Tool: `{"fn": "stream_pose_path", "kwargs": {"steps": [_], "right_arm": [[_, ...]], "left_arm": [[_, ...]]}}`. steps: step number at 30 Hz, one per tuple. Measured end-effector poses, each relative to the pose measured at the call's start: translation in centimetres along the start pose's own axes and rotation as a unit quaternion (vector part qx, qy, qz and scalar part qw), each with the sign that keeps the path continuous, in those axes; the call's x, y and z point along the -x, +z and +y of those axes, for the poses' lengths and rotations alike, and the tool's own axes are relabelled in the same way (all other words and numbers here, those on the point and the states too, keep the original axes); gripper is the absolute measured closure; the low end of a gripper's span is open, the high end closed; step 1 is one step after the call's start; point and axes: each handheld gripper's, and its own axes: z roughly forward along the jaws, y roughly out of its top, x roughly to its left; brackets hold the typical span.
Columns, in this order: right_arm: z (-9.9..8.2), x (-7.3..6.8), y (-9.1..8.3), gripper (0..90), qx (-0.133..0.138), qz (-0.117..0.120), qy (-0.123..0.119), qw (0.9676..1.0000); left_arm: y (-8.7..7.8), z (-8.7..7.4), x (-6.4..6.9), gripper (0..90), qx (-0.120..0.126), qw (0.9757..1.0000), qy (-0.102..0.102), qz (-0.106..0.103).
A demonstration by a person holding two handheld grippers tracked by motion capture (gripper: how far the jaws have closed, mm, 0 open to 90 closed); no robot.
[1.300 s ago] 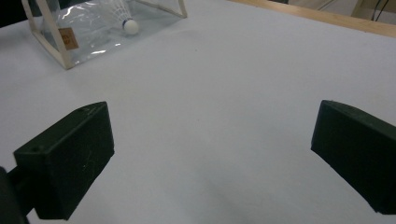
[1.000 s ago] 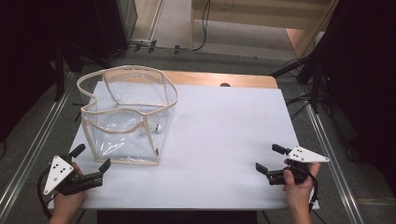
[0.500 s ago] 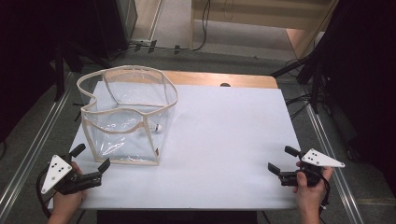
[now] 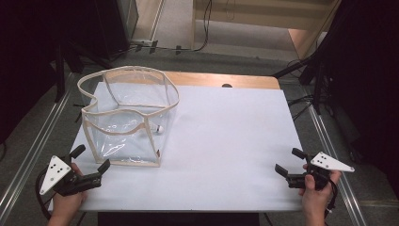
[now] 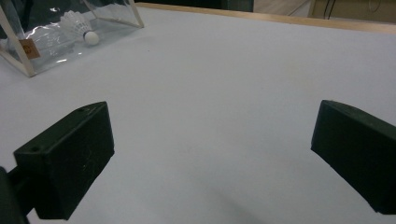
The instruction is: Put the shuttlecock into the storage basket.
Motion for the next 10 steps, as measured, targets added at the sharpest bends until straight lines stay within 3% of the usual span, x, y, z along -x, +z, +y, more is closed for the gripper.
{"fn": "stream_pose_path", "kwargs": {"steps": [10], "right_arm": [[-0.11,-0.14,0.64,0.0,-0.011,0.01,-0.001,0.9999]], "left_arm": [[0.01,0.0,-0.05,2.1,0.002,1.0,-0.002,-0.002]]}}
